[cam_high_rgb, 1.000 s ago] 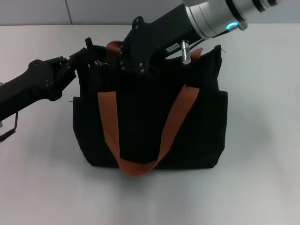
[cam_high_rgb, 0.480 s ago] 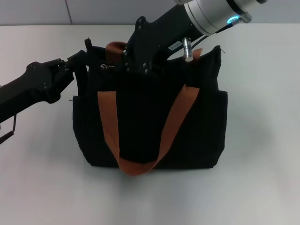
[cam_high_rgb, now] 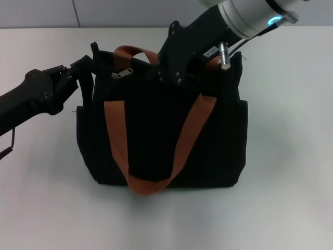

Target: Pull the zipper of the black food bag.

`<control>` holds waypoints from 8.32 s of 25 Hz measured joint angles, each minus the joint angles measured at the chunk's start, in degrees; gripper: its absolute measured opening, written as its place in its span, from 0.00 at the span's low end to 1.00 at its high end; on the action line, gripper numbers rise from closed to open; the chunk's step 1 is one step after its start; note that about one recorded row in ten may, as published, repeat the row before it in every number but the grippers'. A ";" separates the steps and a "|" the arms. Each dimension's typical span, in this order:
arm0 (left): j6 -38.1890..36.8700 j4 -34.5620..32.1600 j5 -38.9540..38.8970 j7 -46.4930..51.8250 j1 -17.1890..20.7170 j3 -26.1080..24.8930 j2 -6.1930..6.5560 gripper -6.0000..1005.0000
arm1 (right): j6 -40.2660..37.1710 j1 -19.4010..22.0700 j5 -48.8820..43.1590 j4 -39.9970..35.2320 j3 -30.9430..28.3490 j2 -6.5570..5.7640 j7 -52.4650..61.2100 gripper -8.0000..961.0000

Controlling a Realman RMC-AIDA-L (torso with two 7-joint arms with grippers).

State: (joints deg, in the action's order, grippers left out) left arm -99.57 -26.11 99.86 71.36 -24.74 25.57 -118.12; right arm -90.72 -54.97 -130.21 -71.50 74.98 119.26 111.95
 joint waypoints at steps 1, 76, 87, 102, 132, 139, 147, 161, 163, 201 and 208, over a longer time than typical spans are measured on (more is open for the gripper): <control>0.00 0.00 0.00 0.00 0.00 0.00 -0.01 0.11 | -0.37 0.27 -0.34 -0.64 -0.11 0.00 0.37 0.00; -0.89 1.41 -0.12 -0.03 -1.05 0.46 -0.27 0.13 | 10.00 -4.06 21.68 35.13 -11.01 -2.50 28.04 0.32; -0.97 1.42 -0.11 0.02 -1.01 0.46 -0.27 0.13 | 8.94 -3.61 22.68 35.13 -11.59 -2.48 28.25 0.32; -1.16 1.41 -0.11 0.25 -0.86 0.44 -0.27 0.13 | 8.92 -3.04 24.57 35.22 -11.71 -1.69 28.25 0.32; -1.94 1.61 -0.10 0.01 -0.57 0.07 -0.33 0.14 | 11.02 -2.52 22.85 32.90 -10.33 -1.05 27.19 0.01; -1.92 1.59 -0.08 0.12 -0.62 0.01 -0.28 0.14 | 10.89 -2.17 16.85 27.77 -9.44 -0.20 31.18 0.01; -1.74 1.59 -0.48 0.16 -0.41 0.00 -0.11 0.14 | 10.51 -1.01 12.10 20.99 -6.59 0.00 37.24 0.01; -1.63 1.59 -0.74 0.59 -0.37 -0.08 0.22 0.15 | 8.90 1.75 3.27 10.83 -2.93 0.15 45.47 0.01; -1.61 1.59 -0.75 0.60 -0.36 -0.08 0.28 0.15 | 8.61 2.56 2.35 8.95 -2.21 0.18 46.20 0.01; -1.66 1.59 -1.39 1.32 0.46 -0.34 0.82 0.16 | 2.26 18.58 21.56 -4.83 -12.85 -0.40 33.53 0.02; -1.55 1.59 -1.18 1.40 0.34 -0.24 0.82 0.16 | -3.85 14.43 23.30 2.92 -15.80 -2.87 19.65 0.22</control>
State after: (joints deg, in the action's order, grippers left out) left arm -101.12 -24.52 98.69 72.77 -24.39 25.33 -117.29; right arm -94.58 -40.54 -106.91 -68.58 59.19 116.39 131.60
